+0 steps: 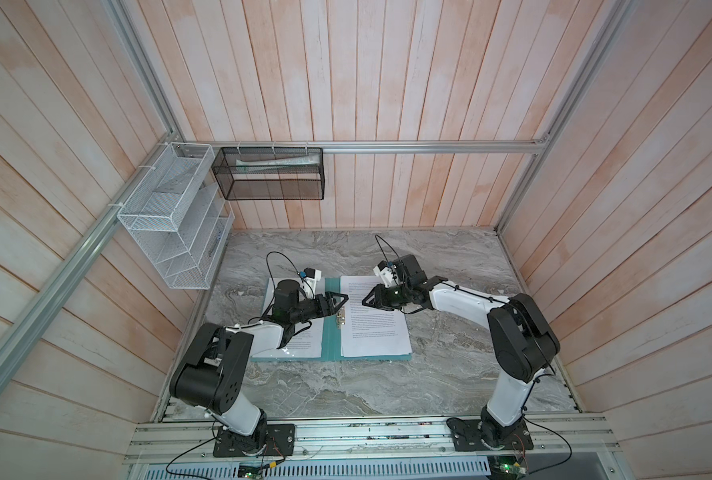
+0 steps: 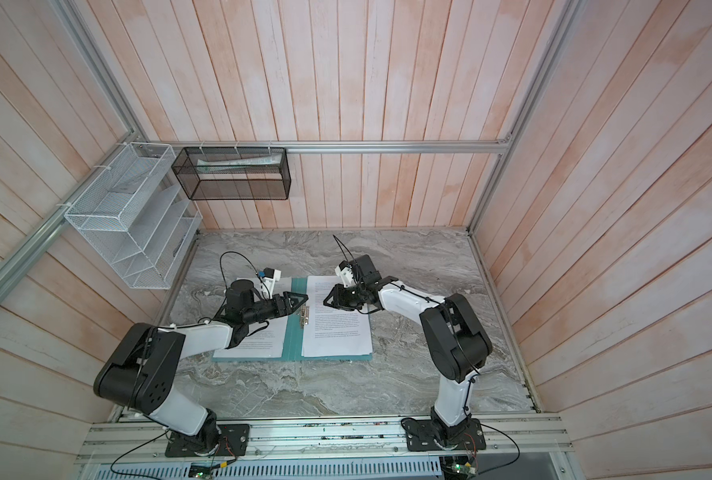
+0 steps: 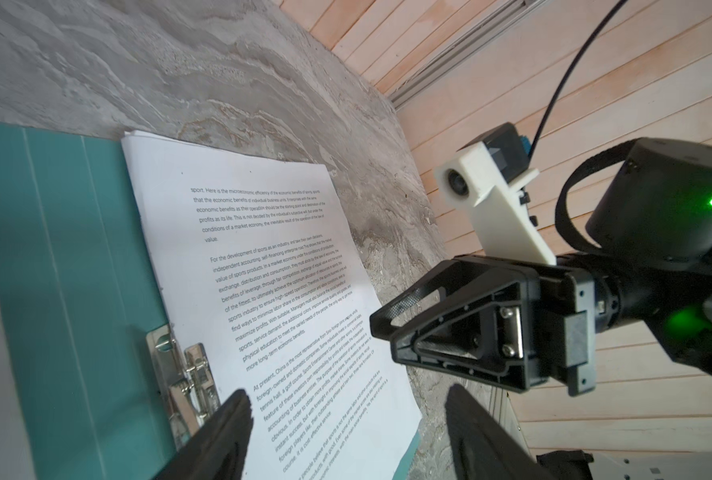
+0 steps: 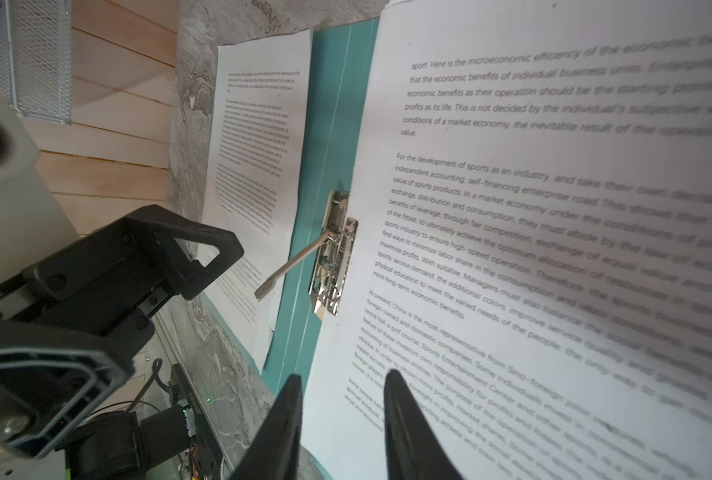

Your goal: Put the files into the folder

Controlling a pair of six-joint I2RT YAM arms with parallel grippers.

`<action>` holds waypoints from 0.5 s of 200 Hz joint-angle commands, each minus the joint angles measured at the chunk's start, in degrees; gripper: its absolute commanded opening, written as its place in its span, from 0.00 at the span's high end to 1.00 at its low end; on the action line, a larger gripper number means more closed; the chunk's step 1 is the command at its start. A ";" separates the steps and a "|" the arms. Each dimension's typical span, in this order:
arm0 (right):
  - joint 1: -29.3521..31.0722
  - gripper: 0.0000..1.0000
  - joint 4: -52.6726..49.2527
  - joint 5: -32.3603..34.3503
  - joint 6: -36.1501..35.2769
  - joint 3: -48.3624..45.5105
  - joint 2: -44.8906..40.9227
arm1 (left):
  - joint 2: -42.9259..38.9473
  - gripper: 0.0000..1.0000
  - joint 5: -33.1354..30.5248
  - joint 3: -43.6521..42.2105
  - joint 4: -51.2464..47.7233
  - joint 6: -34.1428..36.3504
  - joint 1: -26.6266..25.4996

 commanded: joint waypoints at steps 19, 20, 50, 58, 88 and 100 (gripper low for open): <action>4.37 0.70 12.53 0.94 13.38 -4.86 -1.55 | -12.88 0.25 -9.57 -4.00 -11.14 0.09 -0.12; 4.47 0.70 12.98 0.86 13.54 -5.04 -1.55 | -13.25 0.25 -9.70 -4.10 -11.44 0.08 -0.11; 5.77 0.70 23.84 -0.59 23.11 -8.42 -0.96 | -21.14 0.28 -10.25 -7.20 -16.70 0.03 -0.10; 5.86 0.71 26.27 -1.13 25.23 -8.96 -0.49 | -22.84 0.28 -10.31 -7.90 -17.91 0.15 -0.12; 5.97 0.79 33.68 -4.05 32.02 -9.52 2.13 | -28.24 0.28 -10.70 -10.18 -22.34 1.16 -0.01; 6.10 0.81 34.17 -5.24 32.86 -8.49 3.42 | -29.72 0.29 -10.62 -10.89 -23.83 1.55 0.08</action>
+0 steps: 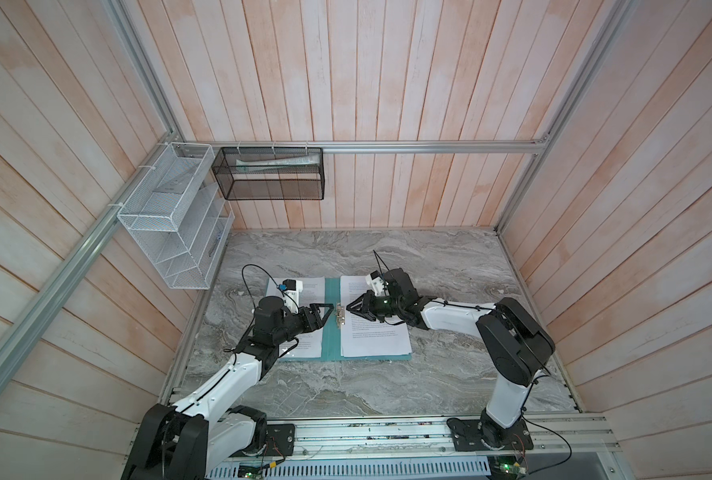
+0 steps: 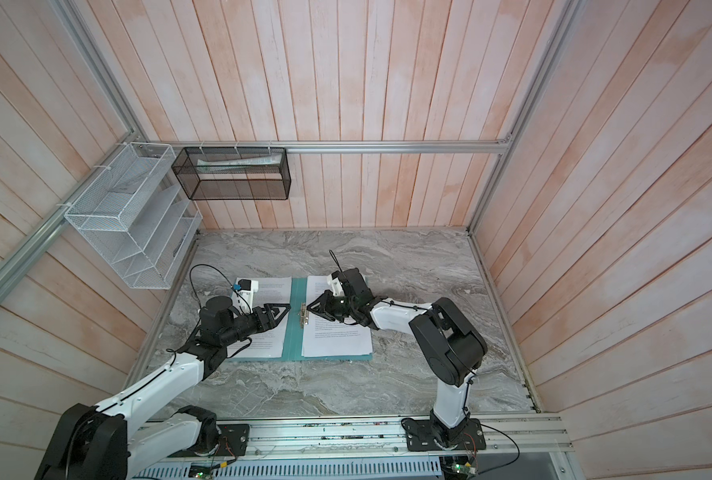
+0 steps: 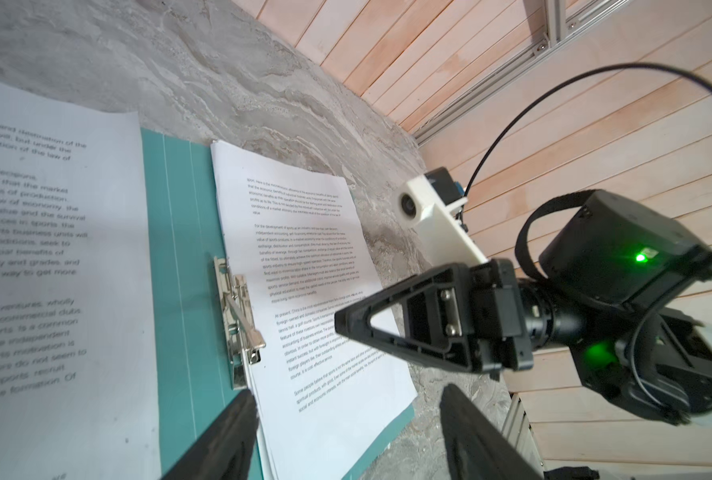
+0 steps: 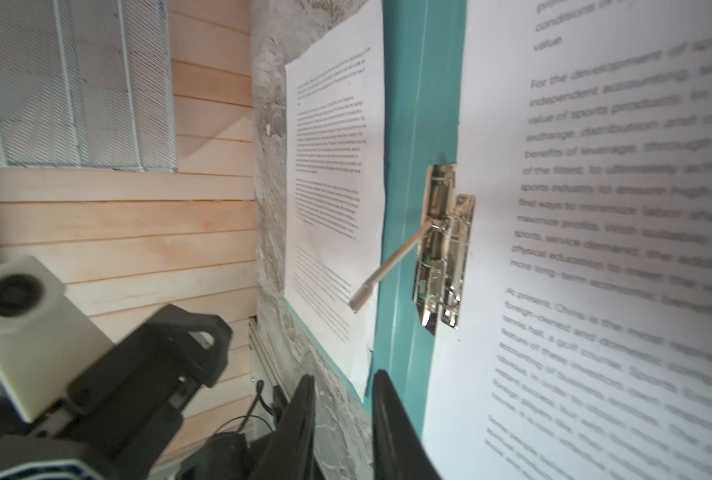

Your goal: Put the files into the folder

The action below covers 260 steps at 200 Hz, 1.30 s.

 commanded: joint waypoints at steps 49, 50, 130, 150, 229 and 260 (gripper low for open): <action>0.97 0.82 6.57 -4.78 7.45 2.57 5.90 | -4.16 0.31 0.32 -4.44 -5.98 1.54 0.21; 0.97 0.82 6.54 -4.77 7.40 2.54 5.90 | -4.18 0.31 0.32 -4.52 -5.97 1.53 0.23; 0.97 0.82 6.64 -5.07 7.21 1.62 7.08 | 0.17 0.30 -0.74 -6.28 -0.95 1.17 0.25; 0.97 0.81 7.64 -4.70 8.53 1.25 7.23 | 0.24 0.30 -1.15 -5.83 -1.13 1.43 0.30; 1.23 0.77 10.46 -4.65 12.32 1.97 8.69 | 0.82 0.30 -0.62 -6.33 -0.02 1.88 1.36; 1.49 0.77 10.37 -5.15 12.54 2.85 9.83 | 1.04 0.30 -0.13 -6.61 0.93 1.45 2.12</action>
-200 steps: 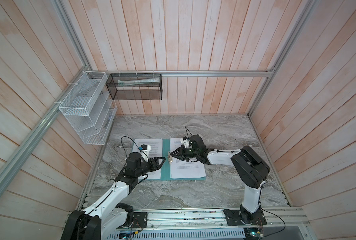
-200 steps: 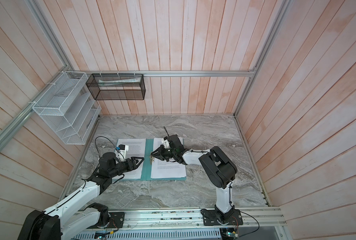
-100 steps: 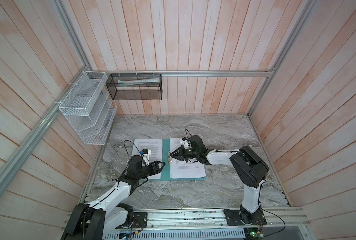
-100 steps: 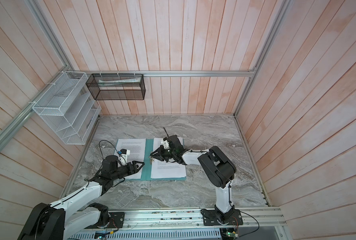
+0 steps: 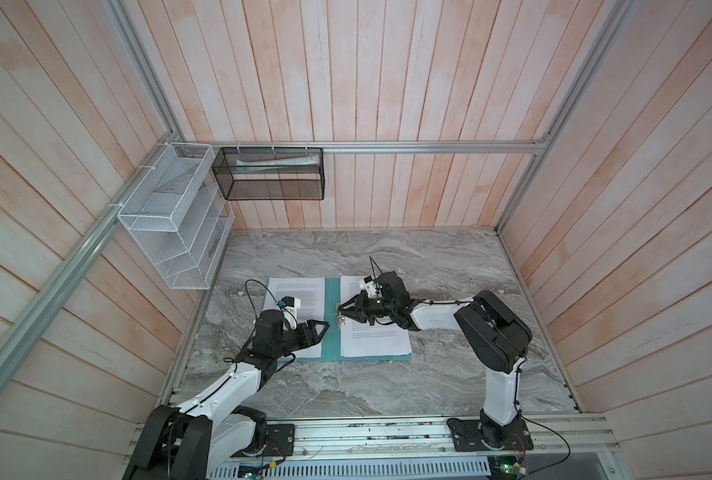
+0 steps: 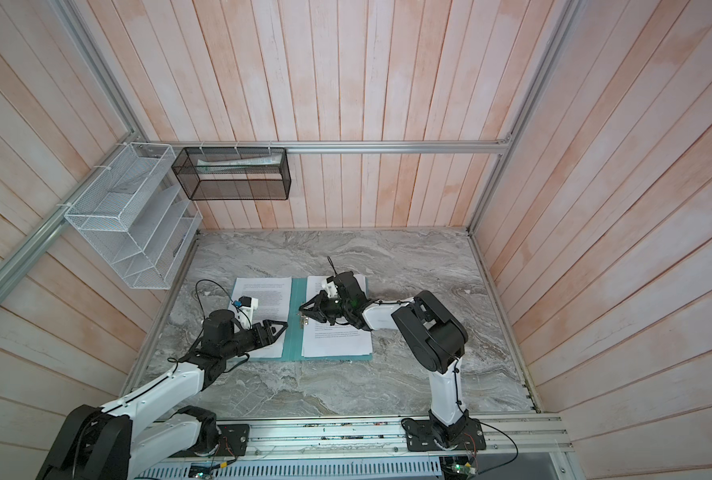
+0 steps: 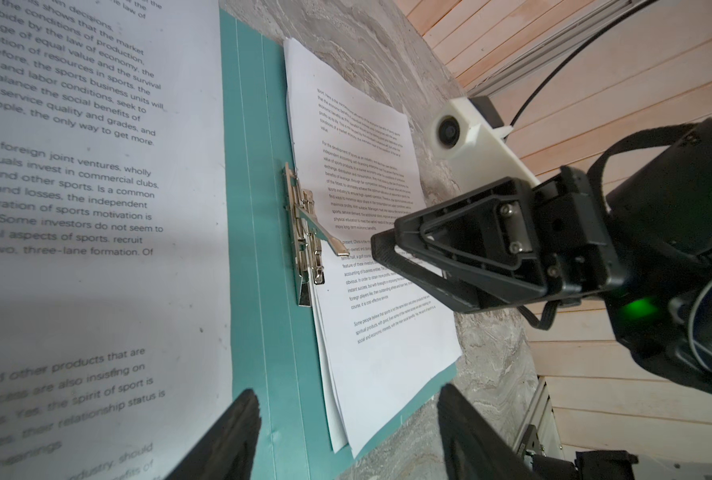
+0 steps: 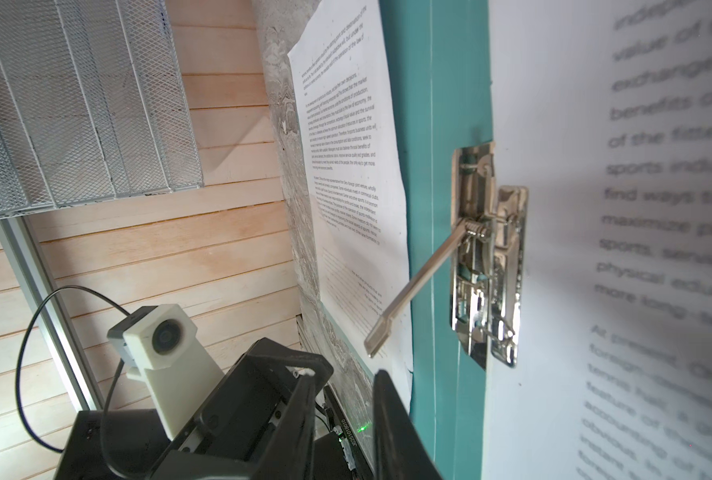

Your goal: Put the files into the folder

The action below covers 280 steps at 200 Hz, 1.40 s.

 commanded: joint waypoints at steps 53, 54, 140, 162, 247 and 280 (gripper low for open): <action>1.09 0.77 2.47 -0.93 2.10 1.88 3.65 | 1.13 0.30 0.47 -0.59 3.02 0.87 1.21; 1.13 0.77 2.47 -0.92 2.09 1.92 3.63 | 1.13 0.30 0.48 -0.62 3.02 0.87 1.22; 1.26 0.79 3.74 -1.92 3.02 3.80 6.26 | 0.82 0.30 0.58 -0.94 2.67 1.31 1.96; 1.35 0.81 4.12 -1.98 3.19 3.73 6.35 | 0.96 0.30 0.56 -1.01 2.67 1.49 2.02; 1.78 0.85 4.56 -2.61 3.37 3.98 7.01 | 1.13 0.30 0.85 -1.43 2.66 1.93 2.54; 1.87 0.86 4.84 -2.68 3.66 3.62 7.18 | 1.09 0.30 0.93 -1.35 2.49 2.10 2.67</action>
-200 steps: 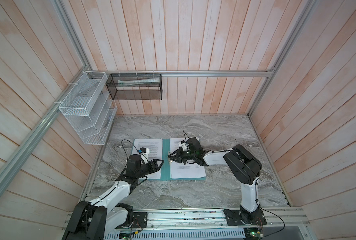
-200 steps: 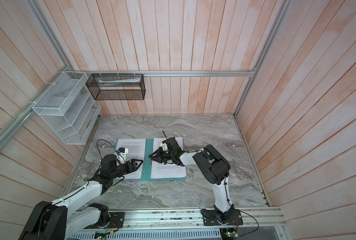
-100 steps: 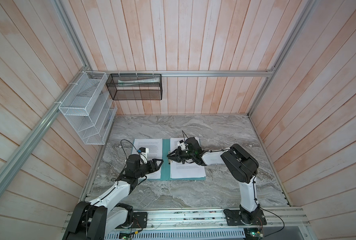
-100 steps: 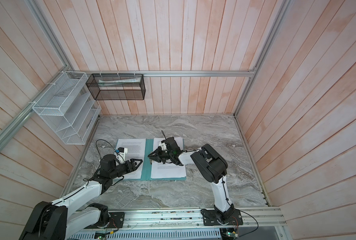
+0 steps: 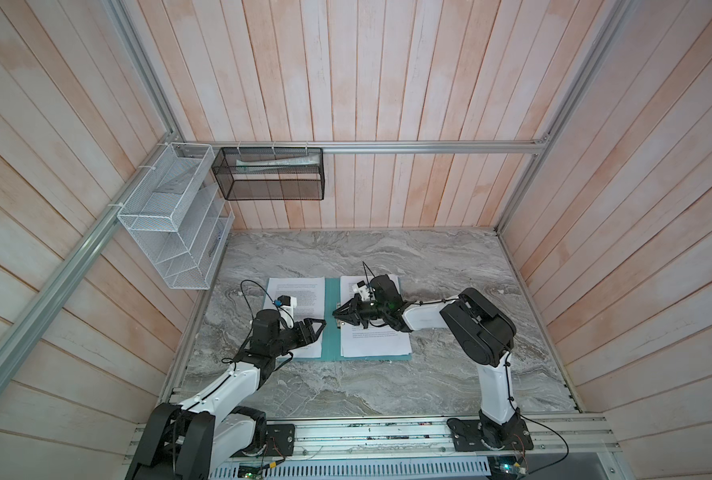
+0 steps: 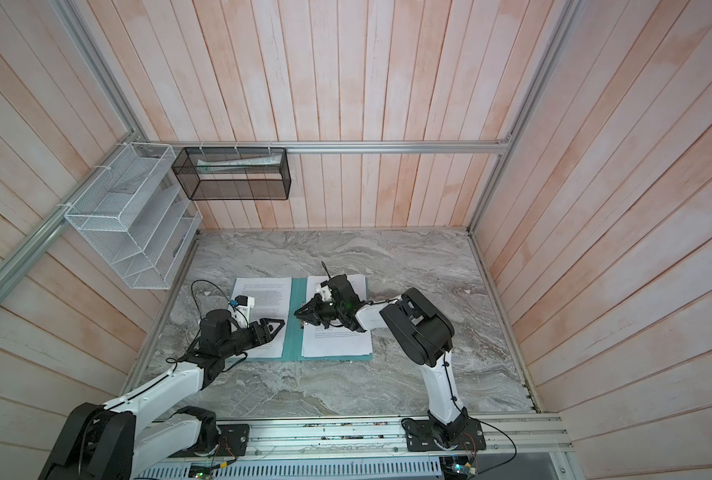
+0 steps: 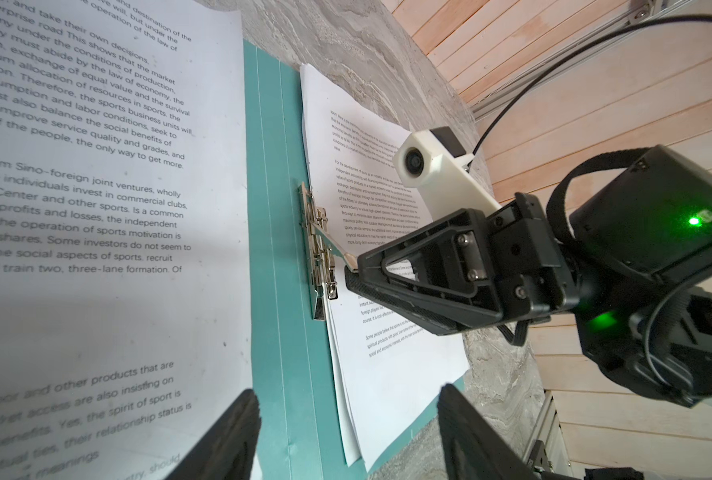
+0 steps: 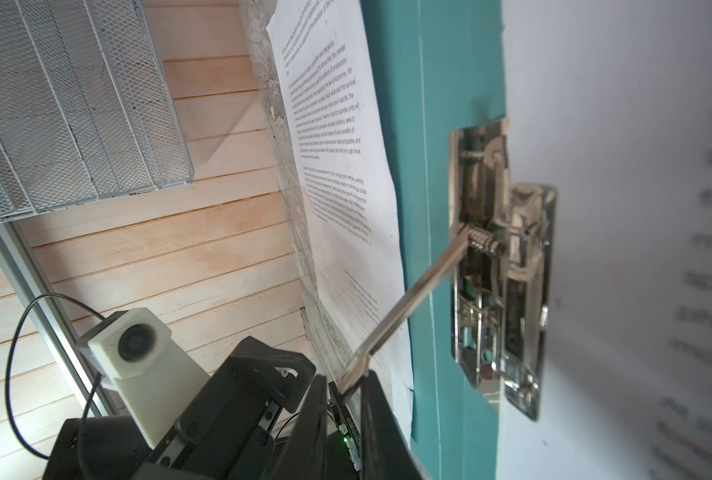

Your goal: Put the files into the folder

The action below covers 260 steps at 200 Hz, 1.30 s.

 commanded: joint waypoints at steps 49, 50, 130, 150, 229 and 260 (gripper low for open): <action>0.54 0.90 1.87 -0.39 -0.03 -0.68 0.52 | 0.34 0.30 0.41 -0.97 0.61 1.50 0.67; 0.55 0.90 1.87 -0.41 -0.03 -0.76 0.51 | 0.39 0.30 0.40 -0.95 0.61 1.51 0.67; 0.47 0.95 4.70 0.18 0.59 -3.91 -0.36 | 4.00 0.30 0.40 -1.63 3.53 2.03 0.76; 0.47 0.95 4.69 0.18 0.43 -4.30 -0.46 | 5.69 0.30 0.04 -1.62 4.45 2.30 0.76; 0.39 0.96 2.67 0.44 -1.51 -6.14 -0.55 | 9.28 0.31 -1.97 -1.64 6.46 1.51 0.76; 0.21 0.97 -0.49 0.52 -3.76 -6.56 -1.08 | 9.40 0.31 -2.16 -1.83 6.61 1.43 0.76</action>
